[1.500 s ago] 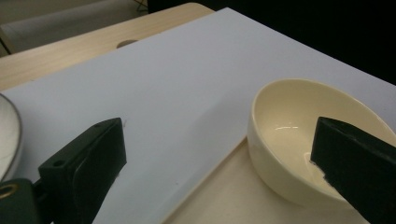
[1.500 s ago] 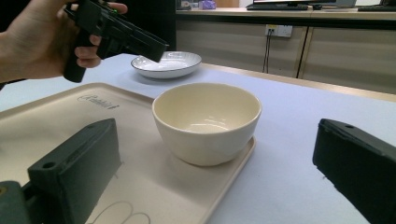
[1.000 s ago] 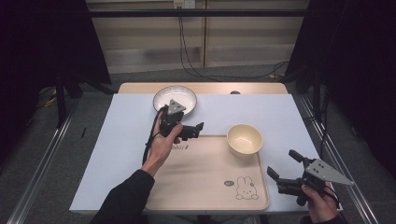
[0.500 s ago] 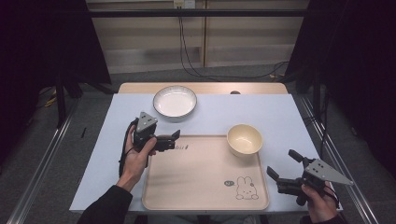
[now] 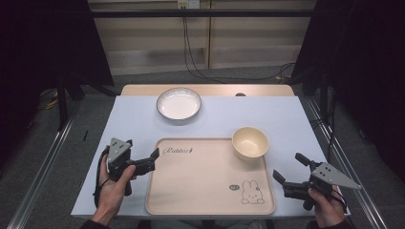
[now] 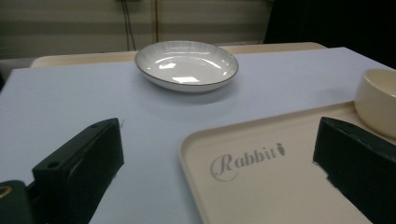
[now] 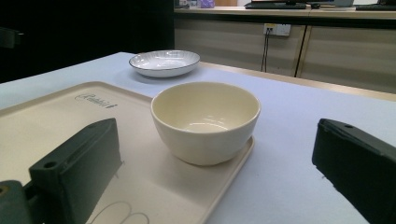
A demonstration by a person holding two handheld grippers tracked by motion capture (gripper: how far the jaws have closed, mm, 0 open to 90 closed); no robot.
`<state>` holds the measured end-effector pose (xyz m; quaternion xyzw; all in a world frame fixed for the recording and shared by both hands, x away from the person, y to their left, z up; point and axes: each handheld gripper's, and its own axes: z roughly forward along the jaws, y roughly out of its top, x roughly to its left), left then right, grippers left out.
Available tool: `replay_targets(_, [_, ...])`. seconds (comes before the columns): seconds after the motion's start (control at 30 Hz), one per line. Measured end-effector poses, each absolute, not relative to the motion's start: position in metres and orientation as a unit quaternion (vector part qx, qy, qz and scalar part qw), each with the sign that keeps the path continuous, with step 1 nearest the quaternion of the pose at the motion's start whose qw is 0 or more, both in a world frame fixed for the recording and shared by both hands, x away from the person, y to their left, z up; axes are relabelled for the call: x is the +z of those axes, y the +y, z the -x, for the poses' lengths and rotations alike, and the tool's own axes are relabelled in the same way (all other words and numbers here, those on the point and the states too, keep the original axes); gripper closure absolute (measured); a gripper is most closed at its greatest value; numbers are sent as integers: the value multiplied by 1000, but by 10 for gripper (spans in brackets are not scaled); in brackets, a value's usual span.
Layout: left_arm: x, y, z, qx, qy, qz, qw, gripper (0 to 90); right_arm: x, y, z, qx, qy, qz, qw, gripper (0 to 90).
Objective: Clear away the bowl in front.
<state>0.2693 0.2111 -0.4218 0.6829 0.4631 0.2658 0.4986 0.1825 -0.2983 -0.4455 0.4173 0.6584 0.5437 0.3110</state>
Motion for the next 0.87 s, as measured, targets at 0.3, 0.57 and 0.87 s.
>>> replay_targets(0.3, [-428, 237, -239, 308, 473, -653, 505, 18, -445, -299, -182, 542, 657, -420, 313, 7])
replay_targets(0.57, [-430, 255, -221, 313, 501, -628, 507, 18, -446, -299, -182, 543, 657, -420, 311, 7])
replay_targets(0.87, [-436, 267, -218, 321, 502, -625, 505, 17, -446, -299, -183, 535, 662, -420, 313, 8])
